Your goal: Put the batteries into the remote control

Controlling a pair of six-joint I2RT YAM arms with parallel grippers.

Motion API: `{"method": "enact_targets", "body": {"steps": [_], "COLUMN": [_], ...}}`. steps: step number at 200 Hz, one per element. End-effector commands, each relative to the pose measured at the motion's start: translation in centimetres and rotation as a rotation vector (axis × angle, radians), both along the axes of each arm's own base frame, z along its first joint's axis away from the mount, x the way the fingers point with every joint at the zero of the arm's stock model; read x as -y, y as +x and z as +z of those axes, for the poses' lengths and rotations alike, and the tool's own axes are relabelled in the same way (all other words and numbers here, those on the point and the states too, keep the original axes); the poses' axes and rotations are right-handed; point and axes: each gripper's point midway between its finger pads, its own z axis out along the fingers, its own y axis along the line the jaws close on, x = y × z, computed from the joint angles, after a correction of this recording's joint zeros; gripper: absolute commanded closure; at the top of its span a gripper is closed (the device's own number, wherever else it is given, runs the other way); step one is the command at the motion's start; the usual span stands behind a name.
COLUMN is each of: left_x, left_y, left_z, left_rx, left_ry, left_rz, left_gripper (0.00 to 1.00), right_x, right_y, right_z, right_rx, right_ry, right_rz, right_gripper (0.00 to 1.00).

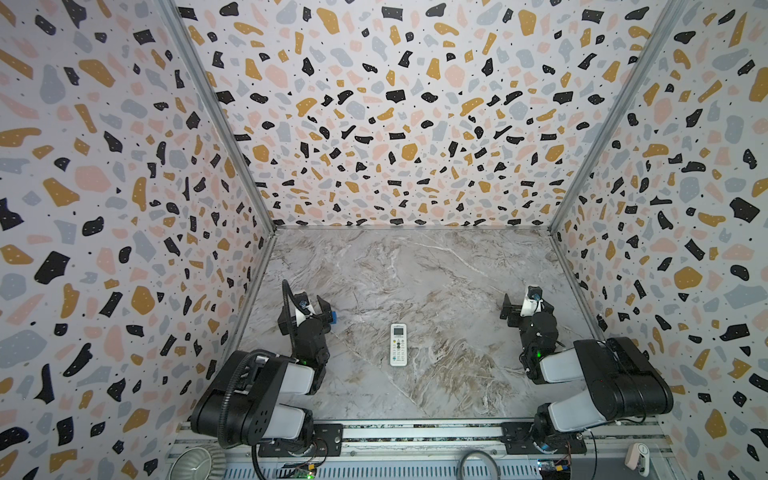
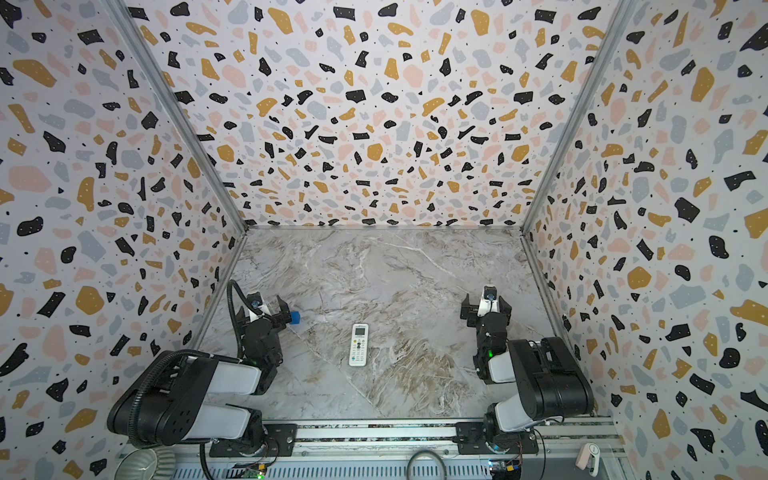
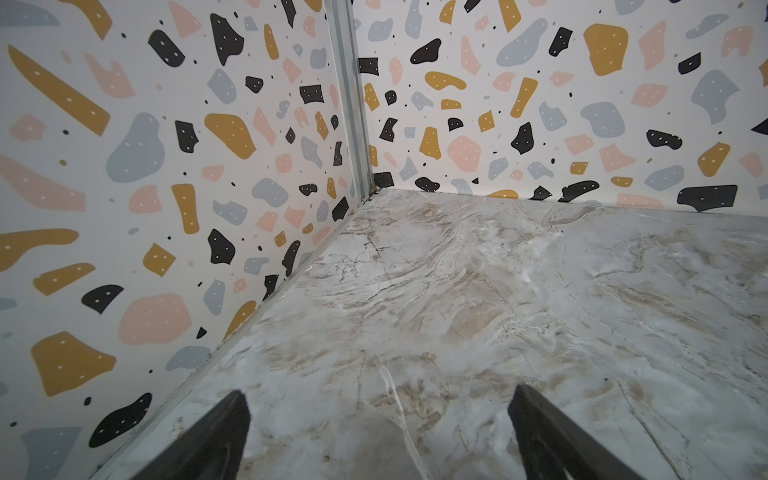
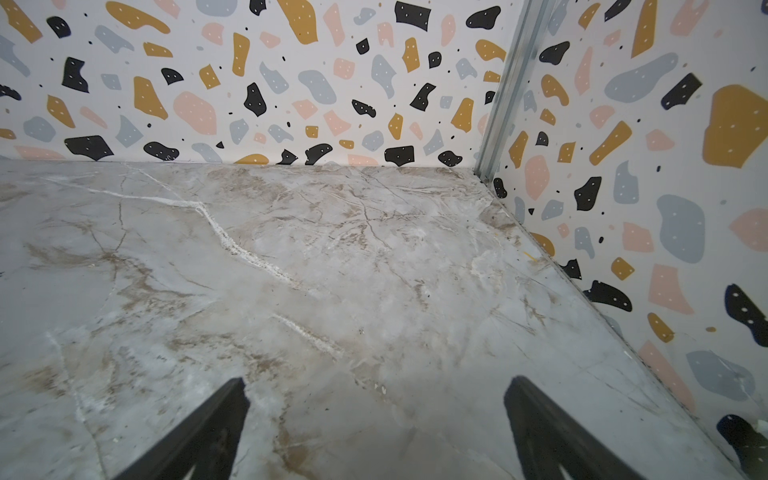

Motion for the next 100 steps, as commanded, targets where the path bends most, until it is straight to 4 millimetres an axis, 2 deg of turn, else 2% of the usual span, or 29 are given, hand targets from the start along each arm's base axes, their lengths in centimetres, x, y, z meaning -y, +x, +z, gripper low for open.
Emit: {"method": "enact_targets", "body": {"steps": [1,18,39,60,79,100], "left_x": [0.0,0.0,-0.1,0.0,-0.1,-0.1], "left_y": [0.4,0.4,0.4,0.4,0.4,0.4], "left_z": [1.2,1.2,1.2,1.2,1.2,1.2], "left_rx": [0.049,0.048,0.047,0.048,0.049,0.048], "left_ry": [-0.016,-0.016,-0.016,-0.016,-0.016,-0.016], "left_rz": [0.003,0.002,0.003,0.002,0.004,0.003], "left_gripper": [0.01,0.01,0.00,0.00,0.00,0.01], "right_x": [-0.8,-1.3,-1.1,-1.5,-0.9,-0.7], "right_y": [-0.2,-1.1,0.7,-0.9,0.8,0.5], "right_z": [2.0,2.7,1.3,2.5,1.2,1.3], "right_rx": [0.083,0.127,0.043,0.119,0.035,0.044], "right_ry": [0.000,-0.020,-0.014,-0.026,-0.007,0.002], "right_rz": [0.043,0.061,0.041,0.069,0.031,0.032], "right_gripper": [0.01,0.01,0.01,0.01,0.01,0.01]}}
